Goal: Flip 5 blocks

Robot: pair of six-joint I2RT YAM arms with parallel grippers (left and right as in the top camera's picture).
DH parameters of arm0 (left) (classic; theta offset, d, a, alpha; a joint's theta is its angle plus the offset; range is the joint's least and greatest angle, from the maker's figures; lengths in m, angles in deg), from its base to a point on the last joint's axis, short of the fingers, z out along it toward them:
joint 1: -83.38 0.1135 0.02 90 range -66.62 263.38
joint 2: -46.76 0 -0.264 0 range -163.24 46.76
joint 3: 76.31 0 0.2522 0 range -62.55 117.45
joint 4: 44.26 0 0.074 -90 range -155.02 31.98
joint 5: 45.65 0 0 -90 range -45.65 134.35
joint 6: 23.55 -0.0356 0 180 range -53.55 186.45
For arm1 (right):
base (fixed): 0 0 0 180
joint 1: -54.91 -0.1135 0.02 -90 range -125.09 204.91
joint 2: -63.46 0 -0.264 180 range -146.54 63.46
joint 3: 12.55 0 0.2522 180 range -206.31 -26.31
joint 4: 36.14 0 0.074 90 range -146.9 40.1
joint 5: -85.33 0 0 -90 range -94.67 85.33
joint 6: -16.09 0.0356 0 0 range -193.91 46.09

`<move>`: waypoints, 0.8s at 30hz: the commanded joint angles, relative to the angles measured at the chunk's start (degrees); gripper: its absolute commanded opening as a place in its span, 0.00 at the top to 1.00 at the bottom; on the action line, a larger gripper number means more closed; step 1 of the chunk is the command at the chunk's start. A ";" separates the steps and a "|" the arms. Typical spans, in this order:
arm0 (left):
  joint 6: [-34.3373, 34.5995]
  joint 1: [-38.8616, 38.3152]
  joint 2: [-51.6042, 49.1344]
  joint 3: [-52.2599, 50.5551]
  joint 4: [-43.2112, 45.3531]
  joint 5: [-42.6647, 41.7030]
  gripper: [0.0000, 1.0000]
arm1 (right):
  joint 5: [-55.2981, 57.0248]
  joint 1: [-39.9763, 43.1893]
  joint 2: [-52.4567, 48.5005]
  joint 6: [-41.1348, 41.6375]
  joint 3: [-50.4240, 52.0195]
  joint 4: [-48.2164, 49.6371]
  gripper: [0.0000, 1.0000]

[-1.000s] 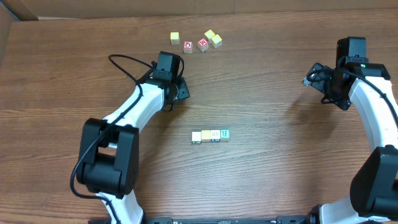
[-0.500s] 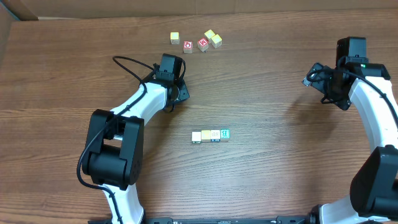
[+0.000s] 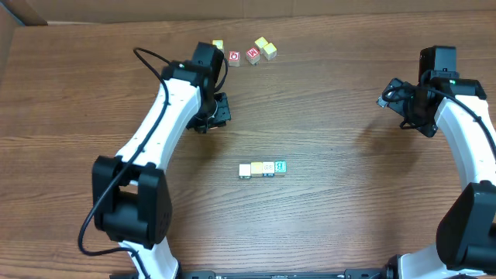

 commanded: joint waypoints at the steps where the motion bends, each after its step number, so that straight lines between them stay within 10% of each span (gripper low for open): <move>1: -3.32 -0.17 0.44 0.33 -4.24 -4.52 0.70 | 0.57 0.07 0.31 -0.22 -0.74 0.15 0.00; 3: -3.98 -0.15 0.37 -0.96 -4.46 -4.31 0.50 | 0.57 0.07 0.31 -0.22 -0.74 0.15 0.00; 5: -3.96 0.00 0.37 -1.62 -4.68 -3.78 0.00 | 0.57 0.07 0.31 -0.22 -0.74 0.15 0.00; 7: -3.93 0.50 0.37 -1.60 -5.31 -4.04 0.00 | 0.57 0.07 0.31 -0.22 -0.74 0.15 0.00; 9: -4.02 1.22 0.39 -1.38 -6.03 -5.22 0.10 | 0.57 0.07 0.31 -0.22 -0.74 0.15 0.00; 10: -4.39 1.66 0.39 -1.38 -6.29 -5.77 0.32 | 0.57 0.07 0.31 -0.22 -0.74 0.15 0.00; 16: -5.57 2.38 0.39 -1.38 -9.66 -5.40 0.93 | 0.57 0.07 0.31 -0.22 -0.74 0.15 0.00; 24: -5.57 0.55 0.39 -3.72 -12.83 -2.86 0.96 | 0.57 0.07 0.31 -0.22 -0.74 0.15 0.00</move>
